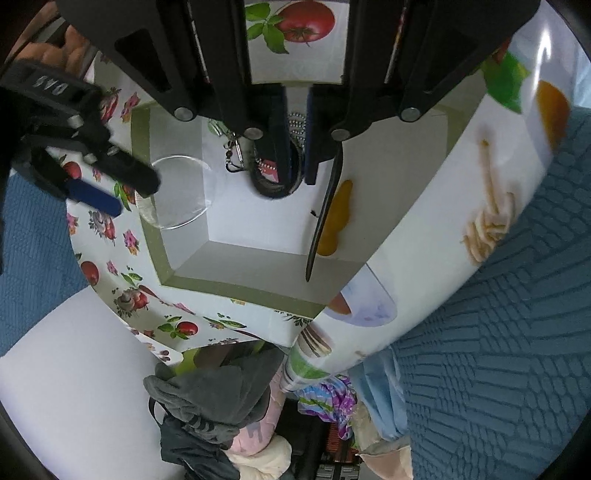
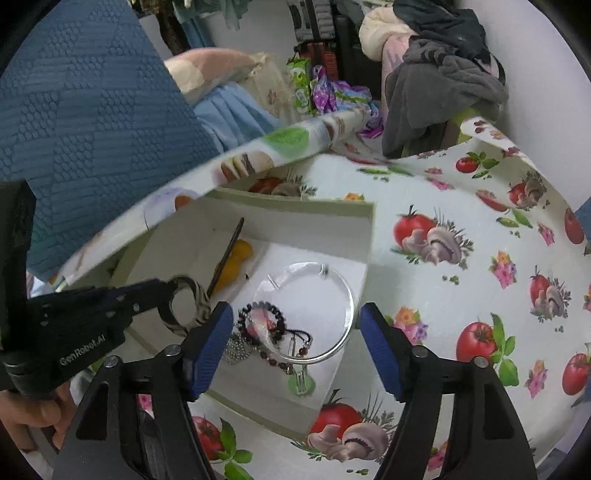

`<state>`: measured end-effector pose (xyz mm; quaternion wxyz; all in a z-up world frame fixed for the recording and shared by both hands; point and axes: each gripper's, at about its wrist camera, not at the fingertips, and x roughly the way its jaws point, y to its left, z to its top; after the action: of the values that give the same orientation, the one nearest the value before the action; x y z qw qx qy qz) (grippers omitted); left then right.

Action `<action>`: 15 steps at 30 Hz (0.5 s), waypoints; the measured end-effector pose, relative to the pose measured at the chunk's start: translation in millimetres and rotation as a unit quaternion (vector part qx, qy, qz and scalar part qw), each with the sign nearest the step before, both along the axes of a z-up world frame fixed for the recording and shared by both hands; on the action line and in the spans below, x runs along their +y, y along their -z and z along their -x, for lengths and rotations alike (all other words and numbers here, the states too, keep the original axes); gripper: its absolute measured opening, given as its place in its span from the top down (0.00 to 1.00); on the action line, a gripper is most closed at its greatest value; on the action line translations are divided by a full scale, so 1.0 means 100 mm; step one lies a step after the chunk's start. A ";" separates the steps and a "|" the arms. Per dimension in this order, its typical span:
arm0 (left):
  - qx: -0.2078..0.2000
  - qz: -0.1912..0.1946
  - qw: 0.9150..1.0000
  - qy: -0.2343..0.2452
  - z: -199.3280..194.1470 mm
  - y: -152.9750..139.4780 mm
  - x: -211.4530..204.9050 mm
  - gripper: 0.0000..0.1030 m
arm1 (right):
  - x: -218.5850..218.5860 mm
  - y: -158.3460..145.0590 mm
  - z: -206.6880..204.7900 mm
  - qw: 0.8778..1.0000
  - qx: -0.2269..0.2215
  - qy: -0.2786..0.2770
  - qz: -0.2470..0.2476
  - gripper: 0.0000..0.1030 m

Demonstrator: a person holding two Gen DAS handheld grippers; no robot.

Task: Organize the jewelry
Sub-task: 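Open both grippers to release the bangle and hoop in the box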

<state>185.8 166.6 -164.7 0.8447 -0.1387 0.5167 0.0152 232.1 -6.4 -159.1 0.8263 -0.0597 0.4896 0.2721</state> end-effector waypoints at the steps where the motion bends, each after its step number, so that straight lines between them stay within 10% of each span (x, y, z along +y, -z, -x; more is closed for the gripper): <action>1: -0.003 -0.002 1.000 -0.003 0.00 -0.04 0.00 0.72 | -0.02 -0.06 0.00 1.000 -0.005 0.003 -0.002 0.23; 4: -0.020 -0.006 1.000 -0.011 0.06 -0.22 0.01 0.50 | -0.09 -0.28 -0.01 1.000 -0.023 0.010 -0.012 0.19; 15: -0.113 -0.043 0.993 -0.003 0.41 -1.33 -0.12 0.41 | -0.43 -1.46 0.22 0.989 -0.131 0.027 -0.070 0.01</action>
<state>145.0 154.8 -31.4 0.9028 -0.1051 0.4164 0.0244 210.1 -49.3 -12.8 0.8923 -0.0240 0.3586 0.2732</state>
